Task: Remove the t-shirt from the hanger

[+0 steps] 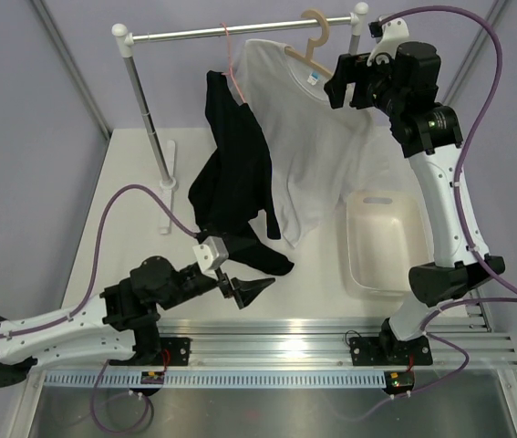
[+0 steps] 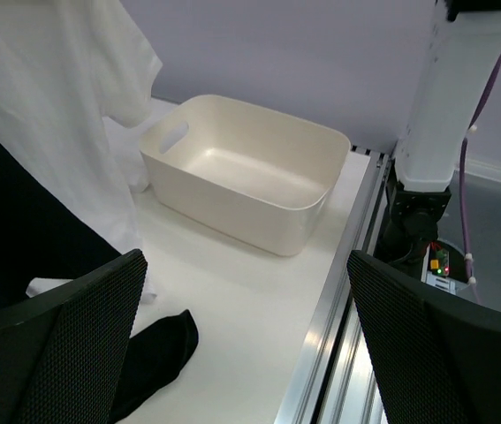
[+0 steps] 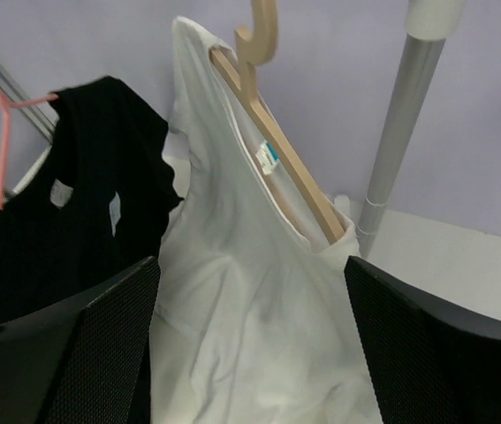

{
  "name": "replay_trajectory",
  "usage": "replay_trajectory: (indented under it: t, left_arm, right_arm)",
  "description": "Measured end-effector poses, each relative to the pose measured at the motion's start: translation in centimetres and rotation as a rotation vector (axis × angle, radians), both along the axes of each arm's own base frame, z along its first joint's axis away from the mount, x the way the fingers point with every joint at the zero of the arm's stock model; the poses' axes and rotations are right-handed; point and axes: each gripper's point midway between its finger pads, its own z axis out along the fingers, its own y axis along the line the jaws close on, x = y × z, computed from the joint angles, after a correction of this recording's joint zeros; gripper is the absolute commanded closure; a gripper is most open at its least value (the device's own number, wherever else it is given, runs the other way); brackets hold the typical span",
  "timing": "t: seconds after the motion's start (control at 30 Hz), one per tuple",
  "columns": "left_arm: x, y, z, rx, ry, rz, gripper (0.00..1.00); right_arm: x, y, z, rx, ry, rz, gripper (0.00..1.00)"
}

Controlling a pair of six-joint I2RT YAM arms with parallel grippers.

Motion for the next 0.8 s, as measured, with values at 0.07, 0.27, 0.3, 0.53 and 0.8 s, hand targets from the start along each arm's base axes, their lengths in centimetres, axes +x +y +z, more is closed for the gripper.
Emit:
replay_trajectory:
  t: [0.07, 0.27, 0.3, 0.53, 0.8]
  left_arm:
    - [-0.2, 0.4, 0.9, -0.030, -0.008, 0.000, 0.01]
    - [-0.3, 1.0, 1.9, -0.067, -0.020, 0.000, 0.01]
    - [-0.3, 1.0, 1.9, -0.066, -0.020, 0.000, 0.01]
    - [-0.3, 1.0, 1.7, -0.058, -0.017, 0.000, 0.01]
    - [-0.3, 1.0, 1.7, -0.057, -0.017, 0.001, 0.01]
  right_arm:
    - [0.6, -0.8, -1.2, -0.031, 0.018, -0.002, 0.09]
    - [1.7, -1.5, -4.3, -0.134, 0.047, 0.004, 0.10]
    - [1.9, -1.5, -4.4, -0.146, 0.042, 0.006, 0.11]
    - [4.4, -1.2, -5.7, -0.238, 0.039, 0.033, 0.13]
    - [6.7, -1.0, -8.4, -0.316, 0.079, 0.056, 0.28]
